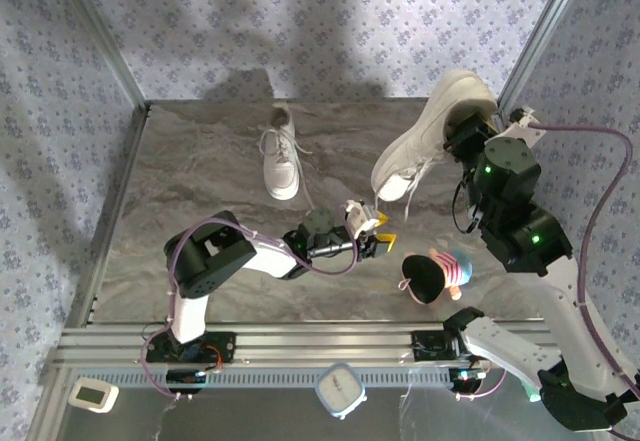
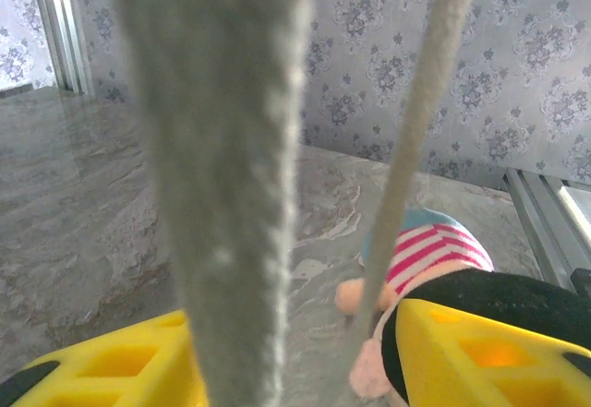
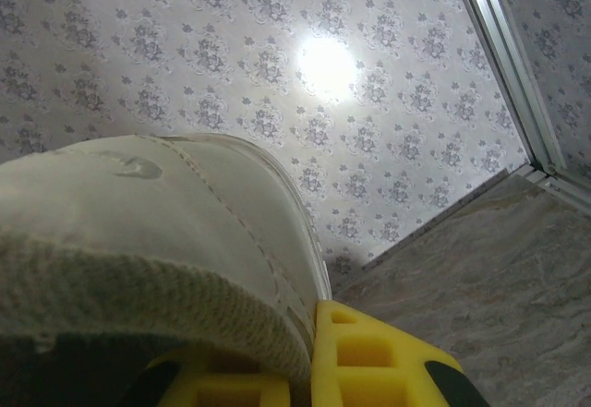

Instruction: Tie the shoes

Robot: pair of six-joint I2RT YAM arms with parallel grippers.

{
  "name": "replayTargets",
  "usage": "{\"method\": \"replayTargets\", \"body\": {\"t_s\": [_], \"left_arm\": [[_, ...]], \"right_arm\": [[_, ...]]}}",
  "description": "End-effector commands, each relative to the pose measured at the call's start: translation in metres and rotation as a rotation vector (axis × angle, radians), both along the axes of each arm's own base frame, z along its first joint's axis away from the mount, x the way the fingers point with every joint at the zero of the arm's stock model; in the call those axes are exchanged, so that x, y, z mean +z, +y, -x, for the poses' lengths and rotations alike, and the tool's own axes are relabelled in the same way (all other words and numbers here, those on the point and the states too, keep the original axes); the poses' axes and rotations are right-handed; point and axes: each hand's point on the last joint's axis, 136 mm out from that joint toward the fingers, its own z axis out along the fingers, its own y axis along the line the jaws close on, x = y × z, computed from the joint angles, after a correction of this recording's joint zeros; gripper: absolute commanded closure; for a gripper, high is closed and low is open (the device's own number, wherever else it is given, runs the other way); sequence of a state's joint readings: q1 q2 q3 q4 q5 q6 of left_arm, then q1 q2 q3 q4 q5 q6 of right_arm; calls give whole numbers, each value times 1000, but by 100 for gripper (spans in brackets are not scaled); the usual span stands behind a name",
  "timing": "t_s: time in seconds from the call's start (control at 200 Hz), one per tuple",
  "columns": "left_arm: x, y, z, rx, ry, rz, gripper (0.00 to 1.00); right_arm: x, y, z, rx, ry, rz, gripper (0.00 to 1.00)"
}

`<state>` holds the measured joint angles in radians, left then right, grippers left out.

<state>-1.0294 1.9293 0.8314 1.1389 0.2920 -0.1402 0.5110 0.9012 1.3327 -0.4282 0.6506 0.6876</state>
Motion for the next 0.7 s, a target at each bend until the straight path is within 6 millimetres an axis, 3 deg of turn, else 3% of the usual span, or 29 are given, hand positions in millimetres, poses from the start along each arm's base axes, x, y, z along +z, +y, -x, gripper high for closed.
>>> {"method": "replayTargets", "body": {"t_s": [0.0,0.195,0.385,0.54,0.695], "left_arm": [[24,-14,4,-36,-29,89,43],[21,-25,13,-92,-19,106,36],[18,-15,20,-100,-14,122,34],[19,-2,23,-73,-36,116,27],[20,8,20,-30,-61,107,1]], "right_arm": [[50,-13,18,-11,-159,-142,100],[50,-14,18,-16,-155,-136,100],[53,-14,12,-28,-147,-69,100],[72,24,-13,104,-139,198,100],[73,54,-30,185,-143,352,100]]}}
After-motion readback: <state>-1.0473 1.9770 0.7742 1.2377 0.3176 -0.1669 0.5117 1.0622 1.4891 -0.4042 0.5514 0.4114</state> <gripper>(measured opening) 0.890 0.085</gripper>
